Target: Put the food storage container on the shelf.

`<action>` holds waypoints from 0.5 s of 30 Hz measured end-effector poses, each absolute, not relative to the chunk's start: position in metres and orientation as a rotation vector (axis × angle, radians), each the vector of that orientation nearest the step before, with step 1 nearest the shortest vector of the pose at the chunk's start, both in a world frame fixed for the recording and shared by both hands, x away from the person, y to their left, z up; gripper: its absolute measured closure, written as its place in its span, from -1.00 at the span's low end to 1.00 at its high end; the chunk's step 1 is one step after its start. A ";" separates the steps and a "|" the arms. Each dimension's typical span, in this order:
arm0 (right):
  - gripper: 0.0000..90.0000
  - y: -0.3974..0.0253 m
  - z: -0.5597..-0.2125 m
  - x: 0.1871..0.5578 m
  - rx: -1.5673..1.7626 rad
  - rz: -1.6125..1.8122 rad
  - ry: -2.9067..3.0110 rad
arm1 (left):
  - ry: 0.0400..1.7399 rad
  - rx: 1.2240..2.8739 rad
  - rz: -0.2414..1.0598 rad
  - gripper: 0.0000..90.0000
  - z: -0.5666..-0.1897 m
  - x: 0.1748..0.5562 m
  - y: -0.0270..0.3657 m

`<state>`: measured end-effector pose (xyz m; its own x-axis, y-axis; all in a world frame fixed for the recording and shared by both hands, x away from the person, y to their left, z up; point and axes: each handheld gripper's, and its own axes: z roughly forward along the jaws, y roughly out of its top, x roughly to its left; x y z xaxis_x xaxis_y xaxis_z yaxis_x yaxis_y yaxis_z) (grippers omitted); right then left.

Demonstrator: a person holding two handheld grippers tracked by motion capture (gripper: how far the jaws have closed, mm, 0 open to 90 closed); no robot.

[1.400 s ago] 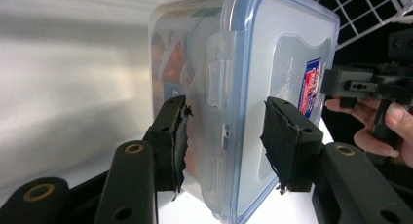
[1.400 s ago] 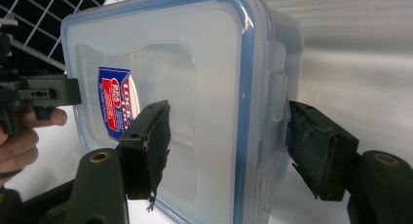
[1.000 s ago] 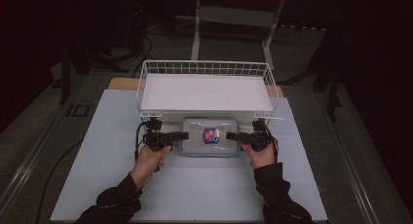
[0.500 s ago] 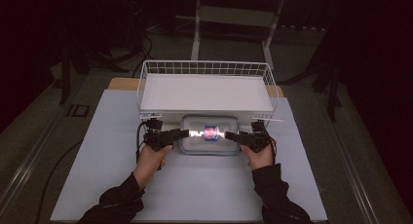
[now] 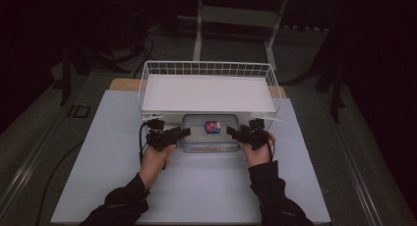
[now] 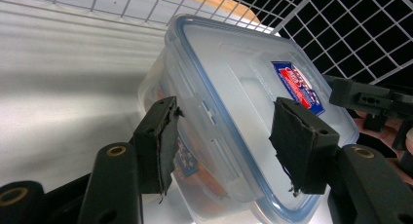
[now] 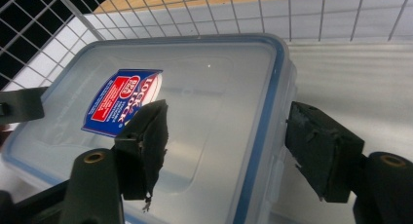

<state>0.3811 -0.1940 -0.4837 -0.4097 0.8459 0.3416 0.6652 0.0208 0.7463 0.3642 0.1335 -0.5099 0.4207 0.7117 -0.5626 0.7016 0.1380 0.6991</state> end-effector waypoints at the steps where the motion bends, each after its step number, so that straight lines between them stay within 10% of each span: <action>1: -0.31 -0.194 -0.484 0.381 1.575 1.339 2.090 | 1.287 1.570 0.015 -0.05 -0.509 0.364 0.133; 15: -0.19 -0.207 -0.477 0.354 1.496 1.398 2.067 | 1.267 1.571 0.016 -0.10 -0.494 0.343 0.134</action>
<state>0.3536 -0.2072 -0.4772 -0.4516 0.8315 0.3236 0.6100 0.0231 0.7920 0.3434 0.1344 -0.4940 0.4352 0.7074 -0.5570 0.6932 0.1316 0.7087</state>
